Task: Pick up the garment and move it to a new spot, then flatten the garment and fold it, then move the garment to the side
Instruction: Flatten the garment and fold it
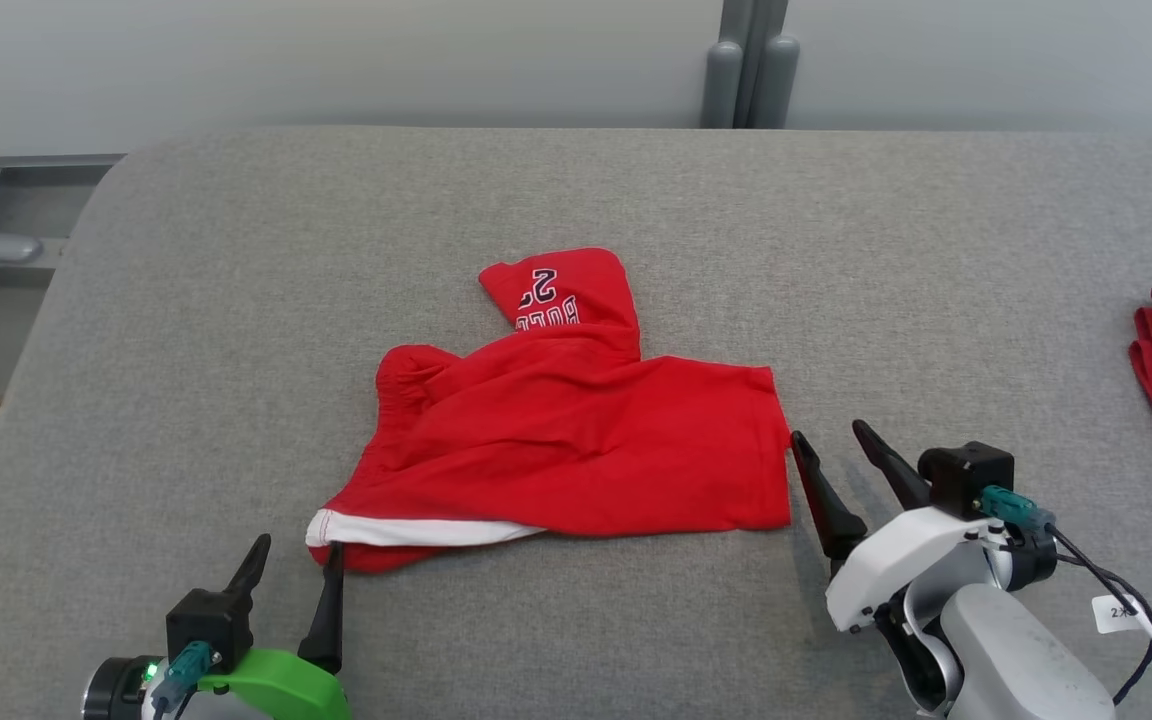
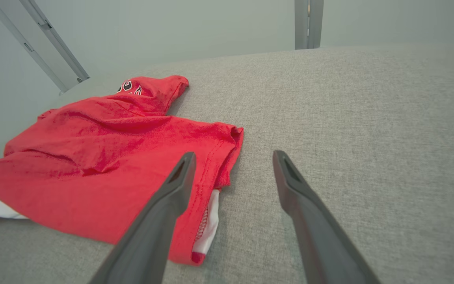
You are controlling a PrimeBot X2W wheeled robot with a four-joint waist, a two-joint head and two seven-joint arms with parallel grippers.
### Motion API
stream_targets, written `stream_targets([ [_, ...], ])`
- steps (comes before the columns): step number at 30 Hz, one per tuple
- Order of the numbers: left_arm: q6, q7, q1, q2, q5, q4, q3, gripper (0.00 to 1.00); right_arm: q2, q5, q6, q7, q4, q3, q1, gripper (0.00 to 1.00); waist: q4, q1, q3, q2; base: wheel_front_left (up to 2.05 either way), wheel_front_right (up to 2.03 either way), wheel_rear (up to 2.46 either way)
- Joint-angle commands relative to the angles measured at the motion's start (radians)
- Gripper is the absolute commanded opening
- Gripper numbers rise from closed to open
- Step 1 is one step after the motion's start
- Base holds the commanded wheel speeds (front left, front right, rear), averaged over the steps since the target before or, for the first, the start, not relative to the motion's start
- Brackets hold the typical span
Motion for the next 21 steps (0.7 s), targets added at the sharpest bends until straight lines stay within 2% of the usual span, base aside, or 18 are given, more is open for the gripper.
stream_targets([
  [1,0.004,0.001,0.016,-0.007,0.011,-0.009,0.013,1.0,-0.008,0.01,-0.001,-0.002,0.004,0.008,0.009,1.0,0.025,0.0,0.006,0.0,0.0,0.0,0.0],
  [10,-0.015,0.001,0.037,-0.06,0.068,-0.051,0.077,1.0,-0.023,0.058,-0.001,-0.002,0.053,0.118,-0.013,1.0,0.082,0.0,0.032,0.0,0.0,0.0,0.0],
  [21,-0.038,0.001,0.03,-0.099,0.102,-0.071,0.106,1.0,-0.034,0.095,-0.001,-0.002,0.077,0.165,-0.036,1.0,0.087,0.0,0.044,0.0,0.0,0.0,0.0],
])
